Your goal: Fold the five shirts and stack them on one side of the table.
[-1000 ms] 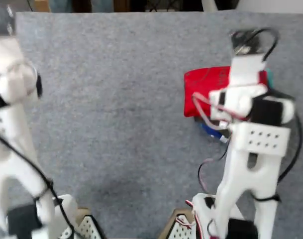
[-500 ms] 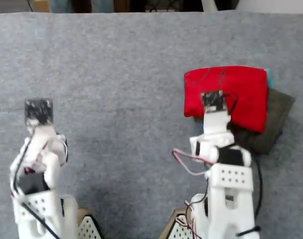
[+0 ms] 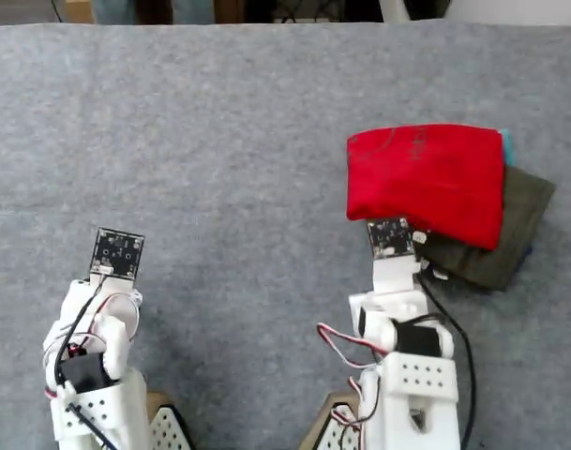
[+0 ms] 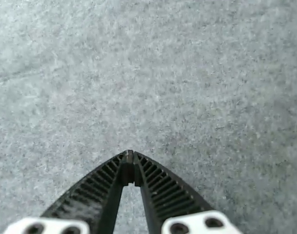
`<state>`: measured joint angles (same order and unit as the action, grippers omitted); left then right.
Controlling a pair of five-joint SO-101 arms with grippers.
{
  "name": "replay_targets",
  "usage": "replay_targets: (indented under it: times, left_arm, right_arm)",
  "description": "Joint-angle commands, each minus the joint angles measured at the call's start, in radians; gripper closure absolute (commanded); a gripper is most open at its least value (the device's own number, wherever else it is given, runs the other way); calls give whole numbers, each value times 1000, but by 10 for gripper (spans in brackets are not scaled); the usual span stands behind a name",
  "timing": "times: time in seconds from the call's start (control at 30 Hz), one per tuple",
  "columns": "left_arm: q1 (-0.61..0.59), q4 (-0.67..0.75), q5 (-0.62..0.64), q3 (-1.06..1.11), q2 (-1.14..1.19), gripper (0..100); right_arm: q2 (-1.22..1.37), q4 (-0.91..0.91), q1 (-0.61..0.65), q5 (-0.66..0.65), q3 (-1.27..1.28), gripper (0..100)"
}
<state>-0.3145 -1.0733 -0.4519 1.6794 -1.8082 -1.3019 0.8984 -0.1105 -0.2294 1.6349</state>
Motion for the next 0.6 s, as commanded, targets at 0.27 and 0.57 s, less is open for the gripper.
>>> replay_targets:
  times: [0.27,0.57]
  left_arm:
    - [-1,-5,-11,18,-8,970]
    - [2,-5,-11,18,-8,970]
  right_arm:
    - [-429,287,14,-3,59,983]
    - [-588,405,14,-8,48,983]
